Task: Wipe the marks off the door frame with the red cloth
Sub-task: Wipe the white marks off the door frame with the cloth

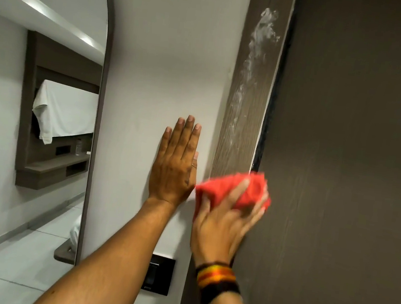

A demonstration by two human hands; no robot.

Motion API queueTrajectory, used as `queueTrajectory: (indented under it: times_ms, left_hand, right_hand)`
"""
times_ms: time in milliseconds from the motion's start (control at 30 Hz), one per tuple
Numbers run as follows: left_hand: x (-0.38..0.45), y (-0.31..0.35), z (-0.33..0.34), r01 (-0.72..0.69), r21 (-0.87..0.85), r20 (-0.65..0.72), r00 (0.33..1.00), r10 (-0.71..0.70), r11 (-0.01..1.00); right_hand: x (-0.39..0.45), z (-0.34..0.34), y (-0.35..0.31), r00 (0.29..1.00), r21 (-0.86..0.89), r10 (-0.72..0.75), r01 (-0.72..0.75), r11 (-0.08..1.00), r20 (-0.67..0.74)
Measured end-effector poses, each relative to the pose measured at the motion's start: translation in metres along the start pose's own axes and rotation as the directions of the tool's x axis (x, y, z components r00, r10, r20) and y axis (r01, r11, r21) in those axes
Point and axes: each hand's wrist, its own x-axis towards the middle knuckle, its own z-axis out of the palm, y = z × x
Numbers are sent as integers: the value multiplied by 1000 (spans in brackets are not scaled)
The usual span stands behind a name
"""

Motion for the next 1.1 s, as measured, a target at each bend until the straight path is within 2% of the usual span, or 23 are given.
queueTrajectory:
  times_ms: [133, 200, 300, 433, 500, 767, 833, 967, 1100]
  left_hand:
    - [1, 0, 1, -16, -4, -22, 1000, 16, 1000]
    - [0, -2, 2, -21, 14, -29, 999, 22, 1000]
    - [0, -3, 1, -15, 11, -13, 1000, 16, 1000]
    - [-1, 0, -2, 3, -12, 29, 1000, -3, 1000]
    - [-2, 0, 0, -6, -5, 21, 1000, 6, 1000]
    - [-1, -4, 1, -23, -27, -33, 999, 22, 999]
    - [-1, -4, 0, -26, -28, -25, 999, 25, 999]
    - [0, 0, -3, -16, -14, -2, 1000, 16, 1000]
    - [-1, -5, 3, -30, -37, -6, 1000, 30, 999]
  right_hand:
    - [115, -30, -52, 993, -43, -34, 30, 999, -112]
    - [142, -36, -64, 986, -48, -39, 32, 998, -160]
    - [123, -30, -57, 987, -54, -44, 36, 998, -158]
    - [40, -17, -28, 999, -53, 32, -33, 998, -23]
    - [32, -15, -27, 998, -78, 63, -63, 995, -4]
    - [210, -59, -103, 990, -43, -2, -4, 999, -142]
    - [208, -60, -102, 987, -24, -29, 26, 999, -159]
    - [145, -47, -76, 993, -31, -4, 0, 1000, -121]
    - [194, -54, -98, 993, -67, 4, -12, 998, -118]
